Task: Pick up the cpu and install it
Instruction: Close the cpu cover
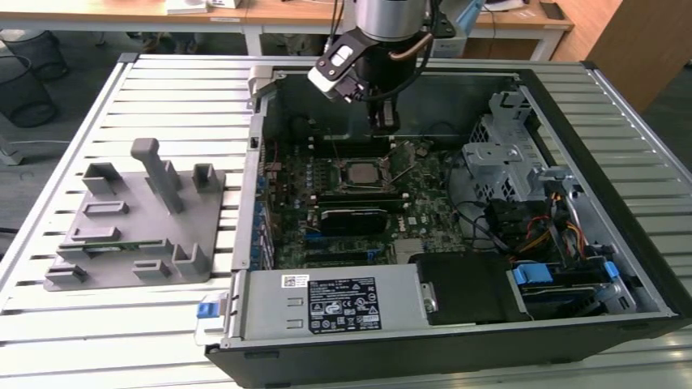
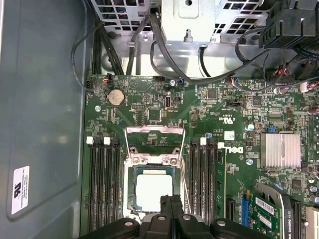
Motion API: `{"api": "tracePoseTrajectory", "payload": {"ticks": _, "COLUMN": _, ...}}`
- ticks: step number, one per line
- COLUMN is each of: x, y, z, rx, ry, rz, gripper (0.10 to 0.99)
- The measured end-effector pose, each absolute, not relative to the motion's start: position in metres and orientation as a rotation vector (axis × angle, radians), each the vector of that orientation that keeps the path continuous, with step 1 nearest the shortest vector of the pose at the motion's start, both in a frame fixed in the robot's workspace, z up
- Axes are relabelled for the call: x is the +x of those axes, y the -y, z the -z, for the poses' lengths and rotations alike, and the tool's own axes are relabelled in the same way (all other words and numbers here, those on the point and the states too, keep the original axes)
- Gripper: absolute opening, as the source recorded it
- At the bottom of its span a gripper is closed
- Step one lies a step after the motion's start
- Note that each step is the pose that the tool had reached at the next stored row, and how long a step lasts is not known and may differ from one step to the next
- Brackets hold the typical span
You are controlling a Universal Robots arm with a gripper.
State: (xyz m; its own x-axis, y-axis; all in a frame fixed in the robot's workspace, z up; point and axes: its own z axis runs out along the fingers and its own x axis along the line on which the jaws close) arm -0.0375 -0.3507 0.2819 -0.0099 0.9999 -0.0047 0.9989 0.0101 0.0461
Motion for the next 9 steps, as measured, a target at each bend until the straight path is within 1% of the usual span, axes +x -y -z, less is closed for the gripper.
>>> {"api": "tracePoseTrajectory", "payload": {"ticks": 9, "x": -0.0349, "y": 0.3506, "z": -0.2819, "rx": 2.185, "ry": -2.207, "rz": -0.046, "gripper": 0.106}}
